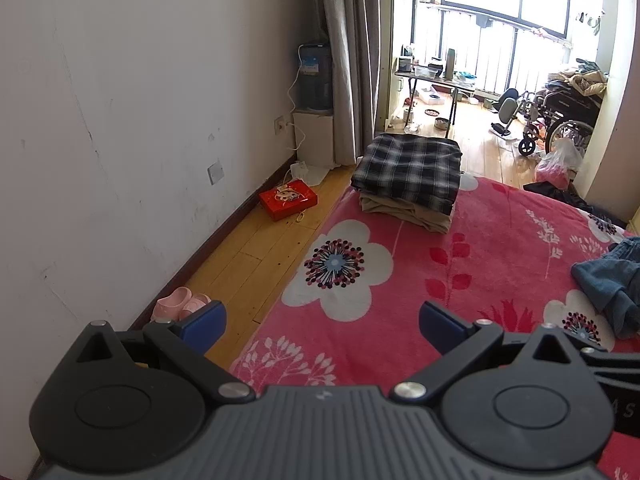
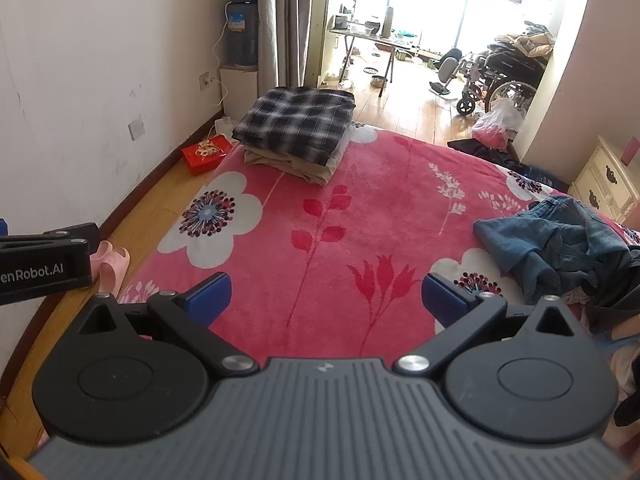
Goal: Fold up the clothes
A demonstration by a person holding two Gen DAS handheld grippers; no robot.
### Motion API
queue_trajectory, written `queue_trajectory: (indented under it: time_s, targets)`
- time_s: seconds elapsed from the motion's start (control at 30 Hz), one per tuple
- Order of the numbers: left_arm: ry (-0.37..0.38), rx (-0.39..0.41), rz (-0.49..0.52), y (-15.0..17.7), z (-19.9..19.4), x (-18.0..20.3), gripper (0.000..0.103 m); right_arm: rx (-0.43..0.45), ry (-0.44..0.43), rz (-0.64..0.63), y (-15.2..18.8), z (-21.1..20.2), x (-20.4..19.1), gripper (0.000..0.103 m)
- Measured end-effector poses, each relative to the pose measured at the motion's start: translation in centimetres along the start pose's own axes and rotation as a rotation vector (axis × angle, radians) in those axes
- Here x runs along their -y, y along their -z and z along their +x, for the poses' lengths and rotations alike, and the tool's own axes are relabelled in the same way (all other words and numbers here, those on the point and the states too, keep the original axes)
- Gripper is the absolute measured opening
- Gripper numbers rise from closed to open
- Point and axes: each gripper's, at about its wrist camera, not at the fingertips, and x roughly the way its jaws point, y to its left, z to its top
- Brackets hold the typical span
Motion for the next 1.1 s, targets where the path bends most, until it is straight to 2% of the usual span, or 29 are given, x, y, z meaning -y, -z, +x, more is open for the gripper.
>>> queue_trajectory:
  time_s: [1.1]
  targets:
    - [0.006,0.010,-0.010,-0.18,-0.37,-0.68,0.103,0.019,0.020,-0.012,-0.70,-0.31,-0.58,0.102]
